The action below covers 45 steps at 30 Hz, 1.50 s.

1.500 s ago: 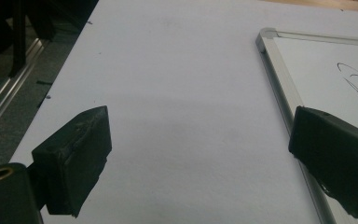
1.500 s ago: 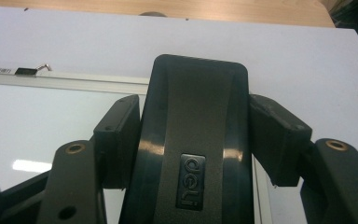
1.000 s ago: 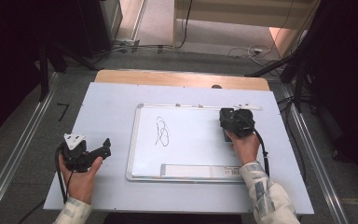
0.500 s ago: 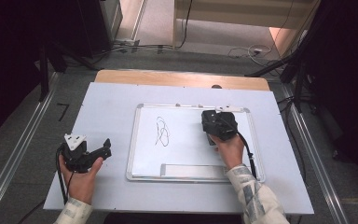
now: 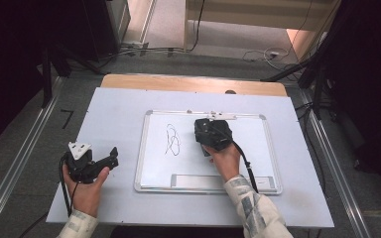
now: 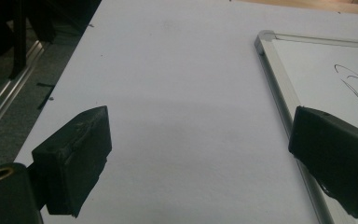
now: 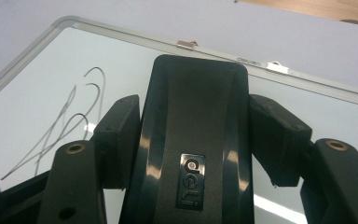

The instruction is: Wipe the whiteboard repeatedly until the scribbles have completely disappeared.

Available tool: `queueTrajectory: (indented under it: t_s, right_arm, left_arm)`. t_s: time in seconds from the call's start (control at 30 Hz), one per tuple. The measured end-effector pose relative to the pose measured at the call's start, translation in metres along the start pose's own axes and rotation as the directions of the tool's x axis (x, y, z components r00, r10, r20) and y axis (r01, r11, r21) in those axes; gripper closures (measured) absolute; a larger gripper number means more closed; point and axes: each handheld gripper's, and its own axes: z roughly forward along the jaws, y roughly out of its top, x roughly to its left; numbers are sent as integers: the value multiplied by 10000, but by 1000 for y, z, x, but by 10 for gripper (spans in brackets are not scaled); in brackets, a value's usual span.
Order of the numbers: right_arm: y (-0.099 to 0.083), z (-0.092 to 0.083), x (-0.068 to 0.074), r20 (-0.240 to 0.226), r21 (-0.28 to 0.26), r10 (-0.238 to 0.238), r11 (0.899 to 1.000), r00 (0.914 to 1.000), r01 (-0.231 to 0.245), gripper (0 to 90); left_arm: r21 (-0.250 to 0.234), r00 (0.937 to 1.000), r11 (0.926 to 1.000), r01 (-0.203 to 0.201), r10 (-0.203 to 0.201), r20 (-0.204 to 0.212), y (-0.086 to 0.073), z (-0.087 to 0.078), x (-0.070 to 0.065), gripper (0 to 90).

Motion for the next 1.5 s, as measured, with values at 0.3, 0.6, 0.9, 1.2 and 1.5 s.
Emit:
queueTrajectory:
  t_s: [0.3, 0.6, 0.9, 1.2, 1.5]
  right_arm:
    - [0, 17, 32, -342, 178, -403, 9990, 9986, 410, 354]
    - [-1, 26, 51, -458, 270, -706, 9970, 9965, 719, 354]
    - [-3, 34, 64, -444, 257, -1131, 9931, 9926, 1143, 354]
    - [-5, 40, 70, -280, 436, -1380, 9893, 9900, 1392, 354]
    - [-8, 45, 74, -218, 517, -1506, 9871, 9884, 1515, 352]
  left_arm:
    - [-28, 10000, 10000, 25, -24, 68, 0, -1, 1, 64]
    - [-46, 9999, 10000, 28, -27, 107, 0, -1, 1, 64]
    - [-55, 9999, 10000, 27, -27, 128, 0, -1, 1, 64]
    - [10, 9999, 10000, 40, -40, 142, 0, -1, 1, 64]
    - [-2, 9999, 10000, 19, -19, 148, 0, -1, 1, 64]
